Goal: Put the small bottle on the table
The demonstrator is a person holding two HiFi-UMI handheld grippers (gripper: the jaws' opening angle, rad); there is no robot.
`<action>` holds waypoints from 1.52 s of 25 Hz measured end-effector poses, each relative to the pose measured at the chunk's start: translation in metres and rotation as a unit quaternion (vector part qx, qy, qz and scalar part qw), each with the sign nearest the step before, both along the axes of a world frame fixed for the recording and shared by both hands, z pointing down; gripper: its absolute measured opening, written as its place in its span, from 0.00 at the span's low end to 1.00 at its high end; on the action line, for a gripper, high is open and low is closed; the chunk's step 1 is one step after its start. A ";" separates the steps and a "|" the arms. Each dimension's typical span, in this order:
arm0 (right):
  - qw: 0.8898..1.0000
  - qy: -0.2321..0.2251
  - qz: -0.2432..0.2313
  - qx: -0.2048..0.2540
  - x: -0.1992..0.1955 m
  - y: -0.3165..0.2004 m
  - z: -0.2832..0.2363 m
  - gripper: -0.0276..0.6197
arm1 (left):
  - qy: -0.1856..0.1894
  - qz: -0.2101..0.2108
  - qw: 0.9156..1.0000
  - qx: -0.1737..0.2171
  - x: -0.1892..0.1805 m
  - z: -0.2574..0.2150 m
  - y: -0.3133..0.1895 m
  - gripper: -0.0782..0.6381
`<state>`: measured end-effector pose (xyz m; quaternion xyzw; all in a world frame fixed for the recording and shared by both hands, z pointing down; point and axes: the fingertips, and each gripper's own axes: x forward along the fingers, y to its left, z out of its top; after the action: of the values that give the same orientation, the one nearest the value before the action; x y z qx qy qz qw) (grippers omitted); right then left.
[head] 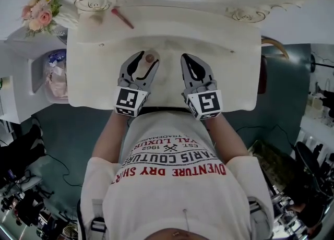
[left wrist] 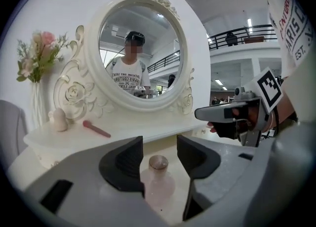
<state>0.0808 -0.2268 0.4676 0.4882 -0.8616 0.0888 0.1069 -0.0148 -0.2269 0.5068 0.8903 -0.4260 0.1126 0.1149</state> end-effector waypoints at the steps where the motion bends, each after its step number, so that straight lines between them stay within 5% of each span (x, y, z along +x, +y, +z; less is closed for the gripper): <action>1: 1.000 0.000 -0.003 0.000 -0.003 0.004 -0.004 0.04 | -0.004 0.001 1.000 0.005 -0.003 -0.008 0.001 0.41; 8: 1.000 -0.005 0.003 0.025 -0.017 0.025 -0.034 0.04 | -0.020 0.015 0.999 0.033 -0.021 -0.058 0.013 0.13; 14: 0.998 -0.007 0.018 0.054 -0.024 0.041 -0.066 0.04 | -0.036 0.027 0.996 0.075 -0.033 -0.101 0.031 0.12; 26: 0.992 -0.004 0.023 0.123 -0.035 0.064 -0.140 0.04 | 0.009 0.005 0.991 0.134 -0.078 -0.196 0.054 0.12; 38: 0.991 -0.004 0.014 0.129 -0.047 0.070 -0.153 0.04 | 0.010 -0.005 0.990 0.138 -0.102 -0.201 0.063 0.12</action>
<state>0.0339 -0.1571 0.3143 0.5098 -0.8592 -0.0199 0.0378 -0.1171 -0.1635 0.3061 0.8965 -0.4408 0.0434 -0.0038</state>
